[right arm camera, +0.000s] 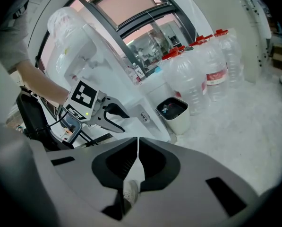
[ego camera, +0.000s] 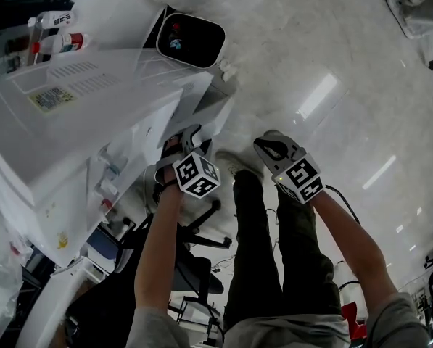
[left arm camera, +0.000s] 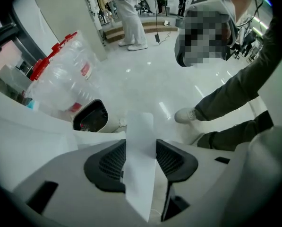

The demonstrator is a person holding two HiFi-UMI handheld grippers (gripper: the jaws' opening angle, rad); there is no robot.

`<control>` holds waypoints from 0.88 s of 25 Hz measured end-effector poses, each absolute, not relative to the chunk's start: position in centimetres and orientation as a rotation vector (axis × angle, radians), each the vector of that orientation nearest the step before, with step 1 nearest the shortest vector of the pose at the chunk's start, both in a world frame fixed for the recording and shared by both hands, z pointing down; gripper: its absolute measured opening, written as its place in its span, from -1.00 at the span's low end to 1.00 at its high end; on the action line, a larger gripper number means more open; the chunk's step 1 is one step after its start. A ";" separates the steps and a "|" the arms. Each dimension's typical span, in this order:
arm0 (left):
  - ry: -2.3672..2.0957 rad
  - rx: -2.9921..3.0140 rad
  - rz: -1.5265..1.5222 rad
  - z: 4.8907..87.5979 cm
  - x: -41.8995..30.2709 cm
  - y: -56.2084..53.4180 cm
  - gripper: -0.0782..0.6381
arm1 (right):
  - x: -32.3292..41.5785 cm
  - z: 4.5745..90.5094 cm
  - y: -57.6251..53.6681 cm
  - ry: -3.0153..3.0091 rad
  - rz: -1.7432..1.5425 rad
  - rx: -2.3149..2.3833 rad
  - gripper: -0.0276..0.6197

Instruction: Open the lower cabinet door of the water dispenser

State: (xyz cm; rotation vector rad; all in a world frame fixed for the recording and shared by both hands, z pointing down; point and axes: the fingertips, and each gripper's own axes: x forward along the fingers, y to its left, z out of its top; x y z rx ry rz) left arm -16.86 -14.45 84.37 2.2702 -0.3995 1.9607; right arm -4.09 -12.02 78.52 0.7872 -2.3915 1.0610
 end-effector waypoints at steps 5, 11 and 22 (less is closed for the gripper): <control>-0.360 2.256 1.981 84.3 -16.9 -14.4 -0.22 | -3.8 78.6 -12.7 -2.400 1.092 0.792 -0.86; -0.349 2.245 2.005 84.3 -16.8 -13.9 -0.23 | -3.6 79.3 -12.8 -2.396 1.121 0.789 -0.86; -0.182 2.328 2.094 84.4 -16.2 -10.1 -0.23 | -4.3 80.1 -10.7 -2.379 1.169 0.849 -0.87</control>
